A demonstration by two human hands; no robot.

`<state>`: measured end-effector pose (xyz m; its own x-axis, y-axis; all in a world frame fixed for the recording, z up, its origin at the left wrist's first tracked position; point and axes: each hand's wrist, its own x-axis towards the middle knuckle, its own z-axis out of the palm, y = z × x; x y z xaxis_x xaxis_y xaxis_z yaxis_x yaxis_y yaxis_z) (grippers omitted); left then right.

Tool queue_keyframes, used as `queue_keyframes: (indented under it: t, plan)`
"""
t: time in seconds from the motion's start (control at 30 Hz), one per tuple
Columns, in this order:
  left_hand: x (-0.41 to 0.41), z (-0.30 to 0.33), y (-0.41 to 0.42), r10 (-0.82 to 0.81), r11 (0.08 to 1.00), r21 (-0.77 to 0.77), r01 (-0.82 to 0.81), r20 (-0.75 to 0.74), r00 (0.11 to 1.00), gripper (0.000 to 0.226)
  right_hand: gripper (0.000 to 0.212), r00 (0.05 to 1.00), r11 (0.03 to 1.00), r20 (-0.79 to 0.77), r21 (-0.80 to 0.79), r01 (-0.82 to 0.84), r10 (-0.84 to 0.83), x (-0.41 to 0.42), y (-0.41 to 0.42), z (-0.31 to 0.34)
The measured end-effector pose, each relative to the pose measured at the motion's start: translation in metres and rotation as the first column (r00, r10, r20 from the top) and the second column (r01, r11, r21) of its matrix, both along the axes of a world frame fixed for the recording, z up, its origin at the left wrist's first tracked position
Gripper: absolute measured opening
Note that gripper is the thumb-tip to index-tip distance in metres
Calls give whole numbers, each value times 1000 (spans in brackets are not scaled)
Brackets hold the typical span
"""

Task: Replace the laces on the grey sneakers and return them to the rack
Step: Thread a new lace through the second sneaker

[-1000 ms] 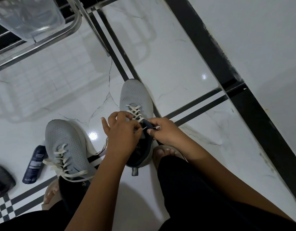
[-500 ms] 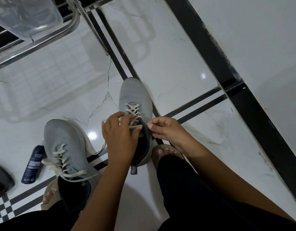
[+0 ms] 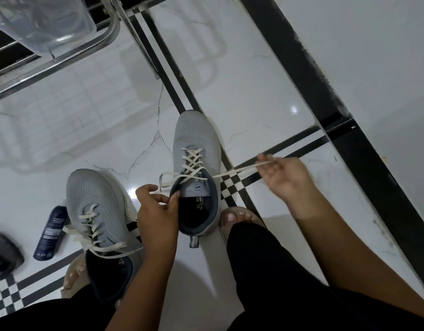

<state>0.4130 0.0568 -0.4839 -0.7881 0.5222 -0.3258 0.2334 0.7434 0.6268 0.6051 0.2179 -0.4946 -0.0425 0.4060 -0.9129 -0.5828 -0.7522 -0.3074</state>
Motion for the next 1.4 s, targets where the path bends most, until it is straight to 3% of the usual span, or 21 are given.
queue_keyframes:
  t: [0.07,0.13,0.2,0.23,0.3,0.37,0.43,0.53,0.67,0.8,0.87,0.97,1.1,1.2,1.4]
  plan:
    - [-1,-1,0,0,1000,5,0,4,1000,40,30,944,993,309,15,121,-119,27,17,-4]
    - [-1,-2,-1,-28,1000,10,28,0,1000,39,39,754,996,656,80,-45,-19,45,26,-11]
    - [-1,-4,-1,-89,996,-10,88,-13,996,37,23,549,930,834,162,-330,49,40,25,-5]
    - [-1,-5,-1,-120,992,-29,120,-20,993,37,13,488,840,864,174,-515,121,30,18,-1]
    - [-3,-6,-1,-172,984,-57,170,-32,985,39,10,396,557,837,137,-819,377,3,-2,8]
    - [-4,-4,-1,-214,976,-41,213,-21,977,41,13,335,322,718,161,-933,610,-23,-25,10]
    - [-6,-2,0,-252,968,-3,252,15,968,30,20,292,216,676,196,-956,677,-40,-44,3]
    - [-14,-2,0,-217,974,107,202,163,963,24,27,294,212,669,204,-956,683,-49,-51,-3]
    - [-24,-6,4,-144,987,118,111,329,933,13,21,324,218,633,242,-946,703,-52,-51,-1]
    - [-32,-10,1,17,990,118,-84,482,876,16,7,405,347,656,225,-910,637,-42,-46,-2]
    - [-34,-8,0,36,989,105,-105,515,856,16,8,395,343,650,213,-915,649,-32,-43,-3]
    - [-36,-10,0,-60,993,115,5,488,870,15,8,327,270,621,189,-944,712,-30,-45,-4]
    - [-39,-8,2,-180,983,107,150,405,897,11,14,361,247,593,267,-931,720,-44,-49,-4]
    - [-41,-10,2,-155,987,106,124,363,919,13,5,289,183,685,225,-957,669,-53,-49,-6]
    - [-32,-6,6,-96,995,46,86,338,936,22,7,200,149,755,136,-979,624,-55,-49,-9]
